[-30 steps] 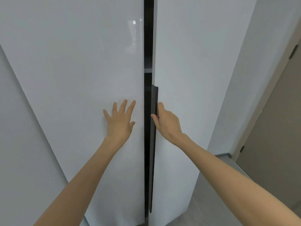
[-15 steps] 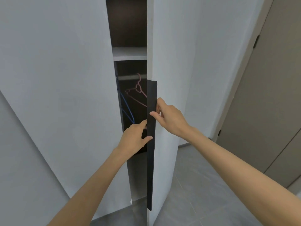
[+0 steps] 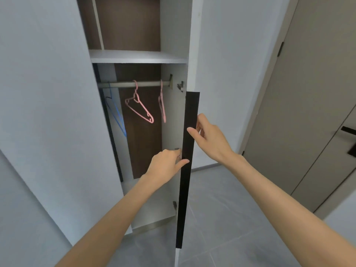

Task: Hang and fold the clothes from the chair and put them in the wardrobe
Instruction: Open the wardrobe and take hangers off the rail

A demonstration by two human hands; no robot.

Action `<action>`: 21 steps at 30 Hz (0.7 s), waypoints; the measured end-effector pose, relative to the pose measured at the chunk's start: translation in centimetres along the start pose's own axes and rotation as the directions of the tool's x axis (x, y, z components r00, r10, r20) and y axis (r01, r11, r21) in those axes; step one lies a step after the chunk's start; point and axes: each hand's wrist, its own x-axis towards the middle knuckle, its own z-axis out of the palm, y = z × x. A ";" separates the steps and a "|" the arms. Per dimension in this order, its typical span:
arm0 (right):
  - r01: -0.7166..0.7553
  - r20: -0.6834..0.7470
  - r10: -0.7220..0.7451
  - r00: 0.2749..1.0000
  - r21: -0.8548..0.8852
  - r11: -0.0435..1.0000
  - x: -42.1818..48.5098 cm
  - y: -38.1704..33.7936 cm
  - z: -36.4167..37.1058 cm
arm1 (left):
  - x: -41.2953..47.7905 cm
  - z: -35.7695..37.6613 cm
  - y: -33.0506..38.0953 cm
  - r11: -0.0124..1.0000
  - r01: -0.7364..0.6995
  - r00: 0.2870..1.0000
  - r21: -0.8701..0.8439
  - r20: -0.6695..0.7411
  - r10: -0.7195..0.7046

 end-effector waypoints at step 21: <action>-0.095 0.129 0.131 0.983 -0.248 0.964 -3.4 9.3 -7.9 | 4.6 4.0 10.0 0.989 0.144 0.988 0.038 0.052 -0.146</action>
